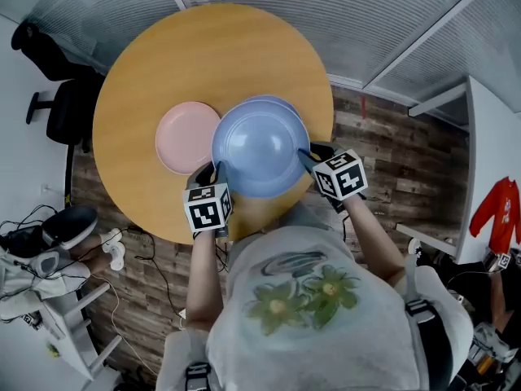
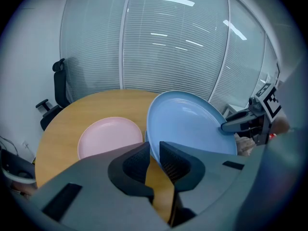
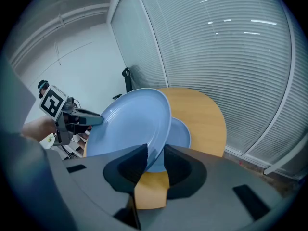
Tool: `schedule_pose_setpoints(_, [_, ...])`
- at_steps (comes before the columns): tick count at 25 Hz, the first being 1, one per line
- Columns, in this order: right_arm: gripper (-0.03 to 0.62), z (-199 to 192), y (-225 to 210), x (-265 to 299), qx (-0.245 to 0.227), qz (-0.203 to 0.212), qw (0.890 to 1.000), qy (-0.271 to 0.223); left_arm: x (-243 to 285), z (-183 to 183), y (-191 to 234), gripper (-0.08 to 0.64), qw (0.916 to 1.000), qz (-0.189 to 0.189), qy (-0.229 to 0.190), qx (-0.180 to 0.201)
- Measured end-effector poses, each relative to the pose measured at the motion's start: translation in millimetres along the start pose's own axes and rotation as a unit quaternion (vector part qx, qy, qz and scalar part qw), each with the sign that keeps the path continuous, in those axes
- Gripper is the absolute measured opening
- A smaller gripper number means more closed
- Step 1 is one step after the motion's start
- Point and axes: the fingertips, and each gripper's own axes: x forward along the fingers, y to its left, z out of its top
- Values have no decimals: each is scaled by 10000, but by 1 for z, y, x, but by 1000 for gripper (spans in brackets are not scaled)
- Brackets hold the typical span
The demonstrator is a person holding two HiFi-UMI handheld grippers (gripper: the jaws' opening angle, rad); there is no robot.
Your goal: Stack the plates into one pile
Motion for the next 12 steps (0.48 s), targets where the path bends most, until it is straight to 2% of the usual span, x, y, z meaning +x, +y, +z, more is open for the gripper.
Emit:
schedule_pose_setpoints(7, [126, 9, -44, 1, -101, -43, 9999, 71, 31, 19, -25, 72, 9999, 5, 57, 88])
schedule_pose_setpoints(12, [126, 11, -66, 13, -211, -77, 9995, 214, 54, 18, -32, 78, 9996, 82, 243, 152])
